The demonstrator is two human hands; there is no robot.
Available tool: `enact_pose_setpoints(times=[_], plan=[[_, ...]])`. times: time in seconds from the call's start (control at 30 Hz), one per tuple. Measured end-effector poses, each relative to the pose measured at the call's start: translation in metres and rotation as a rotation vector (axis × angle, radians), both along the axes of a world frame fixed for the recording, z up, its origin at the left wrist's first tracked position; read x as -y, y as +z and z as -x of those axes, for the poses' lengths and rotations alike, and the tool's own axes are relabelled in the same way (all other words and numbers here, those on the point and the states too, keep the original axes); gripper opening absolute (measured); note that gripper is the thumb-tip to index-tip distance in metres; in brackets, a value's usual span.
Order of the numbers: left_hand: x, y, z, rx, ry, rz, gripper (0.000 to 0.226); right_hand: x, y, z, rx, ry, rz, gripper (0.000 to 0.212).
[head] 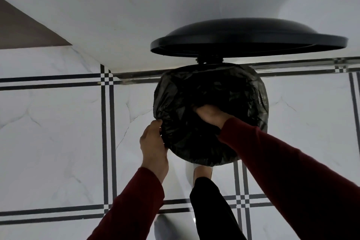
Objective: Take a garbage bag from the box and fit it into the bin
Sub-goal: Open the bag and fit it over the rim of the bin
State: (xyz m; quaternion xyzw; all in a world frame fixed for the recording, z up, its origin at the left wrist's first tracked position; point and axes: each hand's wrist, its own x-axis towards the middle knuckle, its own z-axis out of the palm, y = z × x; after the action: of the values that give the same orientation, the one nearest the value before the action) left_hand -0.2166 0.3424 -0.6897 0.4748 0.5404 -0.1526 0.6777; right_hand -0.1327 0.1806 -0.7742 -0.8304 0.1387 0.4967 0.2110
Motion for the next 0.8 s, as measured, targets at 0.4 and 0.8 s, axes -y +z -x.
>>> enact_pose_setpoints(times=[0.4,0.8], plan=[[0.004,0.024,-0.013,0.012,-0.228,-0.491,0.045,0.016,0.060,0.023,0.633,-0.173,-0.170,0.026],[-0.020,0.006,-0.105,0.716,-1.312,-0.956,0.047,0.103,0.089,-0.020,0.914,-0.049,-0.068,0.032]])
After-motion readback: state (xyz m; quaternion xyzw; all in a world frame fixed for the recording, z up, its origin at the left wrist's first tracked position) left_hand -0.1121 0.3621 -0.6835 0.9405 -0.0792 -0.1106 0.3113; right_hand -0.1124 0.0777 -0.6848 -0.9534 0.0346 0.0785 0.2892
